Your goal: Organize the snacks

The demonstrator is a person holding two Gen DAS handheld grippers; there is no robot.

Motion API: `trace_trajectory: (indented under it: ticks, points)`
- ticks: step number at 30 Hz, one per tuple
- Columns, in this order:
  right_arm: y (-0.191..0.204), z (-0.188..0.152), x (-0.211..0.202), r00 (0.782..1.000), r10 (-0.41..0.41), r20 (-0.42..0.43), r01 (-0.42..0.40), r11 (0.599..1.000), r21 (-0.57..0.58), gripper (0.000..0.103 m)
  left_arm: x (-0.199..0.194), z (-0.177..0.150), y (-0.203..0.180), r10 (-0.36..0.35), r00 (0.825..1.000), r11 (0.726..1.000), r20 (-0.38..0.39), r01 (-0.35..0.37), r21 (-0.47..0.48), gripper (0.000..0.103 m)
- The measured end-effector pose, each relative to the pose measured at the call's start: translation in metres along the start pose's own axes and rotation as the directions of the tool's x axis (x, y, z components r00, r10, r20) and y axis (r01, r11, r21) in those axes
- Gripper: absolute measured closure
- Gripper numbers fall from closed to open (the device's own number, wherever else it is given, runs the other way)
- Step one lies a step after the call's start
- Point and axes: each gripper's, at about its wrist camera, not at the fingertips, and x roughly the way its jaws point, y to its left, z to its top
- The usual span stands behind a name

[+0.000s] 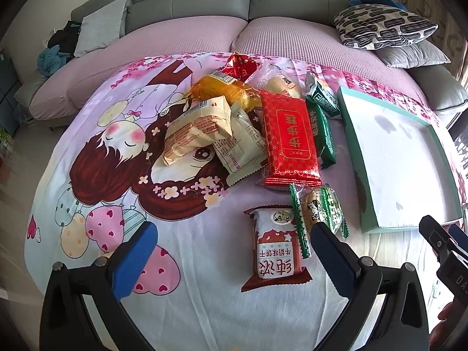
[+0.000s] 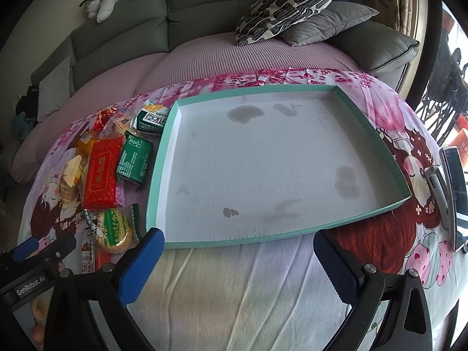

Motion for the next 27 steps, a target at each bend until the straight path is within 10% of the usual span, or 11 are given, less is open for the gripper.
trace_trajectory:
  ticks: [27]
  points:
    - [0.009,0.0,0.0,0.999,0.041,-0.003,-0.041,0.999,-0.027,0.0,-0.01,0.0,0.015,0.0,1.0,0.999,0.011,0.001,-0.052,0.0]
